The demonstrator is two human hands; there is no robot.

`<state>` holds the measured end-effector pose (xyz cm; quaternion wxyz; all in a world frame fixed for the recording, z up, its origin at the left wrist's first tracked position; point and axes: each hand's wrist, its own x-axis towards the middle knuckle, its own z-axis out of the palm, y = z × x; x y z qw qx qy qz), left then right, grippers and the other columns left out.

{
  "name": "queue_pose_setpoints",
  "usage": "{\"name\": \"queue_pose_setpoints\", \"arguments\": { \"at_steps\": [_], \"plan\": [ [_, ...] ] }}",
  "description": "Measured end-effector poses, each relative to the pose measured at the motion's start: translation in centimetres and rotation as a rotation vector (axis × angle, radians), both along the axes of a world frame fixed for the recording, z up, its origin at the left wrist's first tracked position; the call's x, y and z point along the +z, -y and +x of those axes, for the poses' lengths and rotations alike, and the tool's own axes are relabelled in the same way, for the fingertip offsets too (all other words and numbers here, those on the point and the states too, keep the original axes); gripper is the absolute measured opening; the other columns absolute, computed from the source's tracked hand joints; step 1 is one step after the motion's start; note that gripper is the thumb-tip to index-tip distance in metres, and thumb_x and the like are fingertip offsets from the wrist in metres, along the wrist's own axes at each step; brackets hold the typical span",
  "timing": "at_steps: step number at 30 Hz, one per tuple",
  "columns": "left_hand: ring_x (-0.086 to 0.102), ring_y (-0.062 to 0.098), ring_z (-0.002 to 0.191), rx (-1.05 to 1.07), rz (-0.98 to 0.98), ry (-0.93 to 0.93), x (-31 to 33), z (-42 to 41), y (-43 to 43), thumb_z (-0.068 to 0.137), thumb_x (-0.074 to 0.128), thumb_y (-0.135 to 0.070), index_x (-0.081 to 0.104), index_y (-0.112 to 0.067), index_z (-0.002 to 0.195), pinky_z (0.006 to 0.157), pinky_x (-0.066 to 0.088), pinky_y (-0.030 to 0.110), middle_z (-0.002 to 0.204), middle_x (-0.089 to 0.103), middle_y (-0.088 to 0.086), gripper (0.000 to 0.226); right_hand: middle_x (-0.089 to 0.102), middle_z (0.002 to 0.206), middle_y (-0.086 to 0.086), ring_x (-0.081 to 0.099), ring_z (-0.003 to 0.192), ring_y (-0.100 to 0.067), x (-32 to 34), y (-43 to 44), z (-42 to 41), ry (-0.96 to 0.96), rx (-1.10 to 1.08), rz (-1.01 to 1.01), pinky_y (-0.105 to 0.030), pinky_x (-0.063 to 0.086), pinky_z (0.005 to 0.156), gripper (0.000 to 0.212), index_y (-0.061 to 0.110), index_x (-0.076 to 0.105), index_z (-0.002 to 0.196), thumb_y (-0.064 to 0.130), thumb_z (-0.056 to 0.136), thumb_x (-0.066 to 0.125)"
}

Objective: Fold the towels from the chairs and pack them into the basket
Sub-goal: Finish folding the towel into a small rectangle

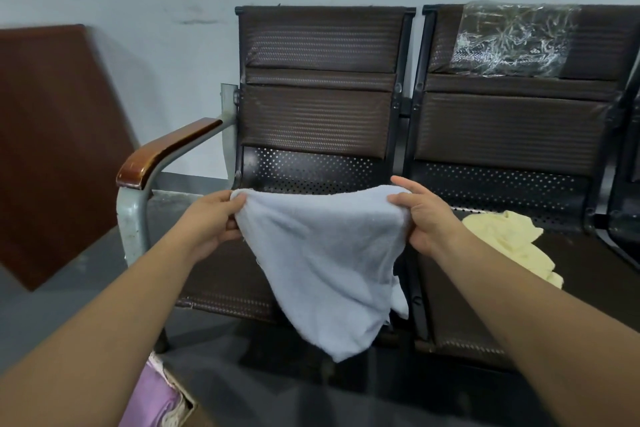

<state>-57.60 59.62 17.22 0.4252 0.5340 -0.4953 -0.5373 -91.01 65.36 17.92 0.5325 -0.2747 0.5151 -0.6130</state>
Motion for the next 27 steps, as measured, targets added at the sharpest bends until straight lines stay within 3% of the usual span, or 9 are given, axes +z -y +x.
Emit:
{"name": "queue_pose_setpoints", "arguments": {
  "at_steps": [3, 6, 8, 10, 12, 16, 19, 22, 27],
  "plan": [
    [0.065, 0.016, 0.07, 0.123, -0.064, -0.166, 1.7, -1.2, 0.0, 0.103, 0.052, -0.015, 0.065, -0.011, 0.093, 0.068, 0.054, 0.032, 0.081, 0.071, 0.005, 0.017, 0.075, 0.094, -0.008, 0.07, 0.091, -0.024, 1.2, -0.3, -0.4, 0.003, -0.035, -0.012, -0.038, 0.059, 0.08, 0.012, 0.015, 0.076, 0.097, 0.014, 0.085, 0.074],
    [0.066, 0.012, 0.069, 0.151, -0.103, -0.264, 3.3, -1.9, -0.8, 0.101, 0.052, -0.011, 0.063, -0.012, 0.087, 0.07, 0.053, 0.028, 0.072, 0.071, 0.0, 0.018, 0.073, 0.103, -0.012, 0.068, 0.101, -0.028, 2.6, -0.5, -1.4, -0.102, -0.054, -0.019, -0.038, 0.057, 0.086, 0.015, 0.007, 0.074, 0.101, 0.011, 0.087, 0.071],
    [0.06, 0.012, 0.061, 0.151, -0.117, -0.229, 5.3, -2.1, -1.0, 0.098, 0.052, -0.01, 0.059, -0.015, 0.075, 0.062, 0.048, 0.027, 0.061, 0.064, -0.004, 0.025, 0.071, 0.112, -0.012, 0.066, 0.105, -0.026, 4.3, -0.6, -1.9, -0.23, -0.03, -0.028, -0.035, 0.056, 0.082, 0.017, 0.011, 0.074, 0.105, 0.008, 0.089, 0.068],
    [0.055, 0.014, 0.065, 0.147, -0.142, -0.198, 8.1, -2.2, -0.6, 0.09, 0.054, -0.012, 0.058, -0.014, 0.075, 0.063, 0.043, 0.029, 0.07, 0.061, 0.001, 0.016, 0.071, 0.112, -0.011, 0.066, 0.103, -0.026, 6.7, -0.3, -2.4, -0.314, -0.022, -0.054, -0.041, 0.055, 0.085, 0.019, 0.013, 0.073, 0.108, 0.009, 0.091, 0.066],
    [0.057, 0.018, 0.076, 0.168, -0.177, -0.3, 11.6, -2.2, -0.3, 0.084, 0.053, -0.009, 0.059, -0.009, 0.084, 0.069, 0.046, 0.032, 0.085, 0.057, 0.009, 0.005, 0.073, 0.105, -0.011, 0.068, 0.097, -0.027, 9.8, 0.3, -3.0, -0.252, -0.042, -0.105, -0.043, 0.056, 0.088, 0.018, 0.01, 0.073, 0.108, 0.008, 0.091, 0.067],
    [0.058, 0.021, 0.075, 0.225, -0.224, -0.455, 16.9, -1.1, -0.3, 0.084, 0.051, -0.002, 0.056, -0.006, 0.079, 0.072, 0.049, 0.034, 0.077, 0.055, 0.009, 0.008, 0.071, 0.09, -0.012, 0.07, 0.069, -0.02, 14.7, 1.1, -4.2, -0.069, -0.096, -0.19, -0.027, 0.058, 0.057, 0.02, 0.007, 0.069, 0.106, -0.004, 0.09, 0.063],
    [0.057, 0.024, 0.078, 0.217, -0.232, -0.316, 18.3, 0.0, -0.5, 0.075, 0.055, -0.011, 0.06, -0.006, 0.088, 0.071, 0.047, 0.034, 0.083, 0.059, 0.013, 0.014, 0.07, 0.093, -0.012, 0.069, 0.072, -0.017, 16.4, 0.6, -4.2, -0.131, -0.039, -0.207, -0.024, 0.058, 0.059, 0.021, 0.006, 0.067, 0.106, -0.008, 0.092, 0.06],
    [0.04, 0.019, 0.06, 0.237, -0.322, 0.006, 18.5, 0.6, -1.3, 0.092, 0.054, -0.017, 0.05, -0.014, 0.089, 0.05, 0.038, 0.025, 0.072, 0.043, 0.006, 0.006, 0.069, 0.104, -0.015, 0.067, 0.084, -0.021, 17.4, 0.2, -4.0, -0.234, -0.023, -0.207, -0.026, 0.058, 0.071, 0.029, 0.002, 0.066, 0.117, -0.008, 0.091, 0.062],
    [0.051, 0.023, 0.066, 0.21, -0.519, 0.34, 17.9, 2.3, -1.5, 0.088, 0.066, -0.03, 0.054, -0.031, 0.091, 0.068, 0.049, 0.04, 0.075, 0.057, 0.008, 0.013, 0.066, 0.107, -0.013, 0.065, 0.098, -0.025, 17.8, -0.4, -3.8, -0.38, 0.023, -0.183, -0.032, 0.054, 0.085, 0.033, 0.001, 0.065, 0.115, -0.012, 0.084, 0.069]
  ]
}}
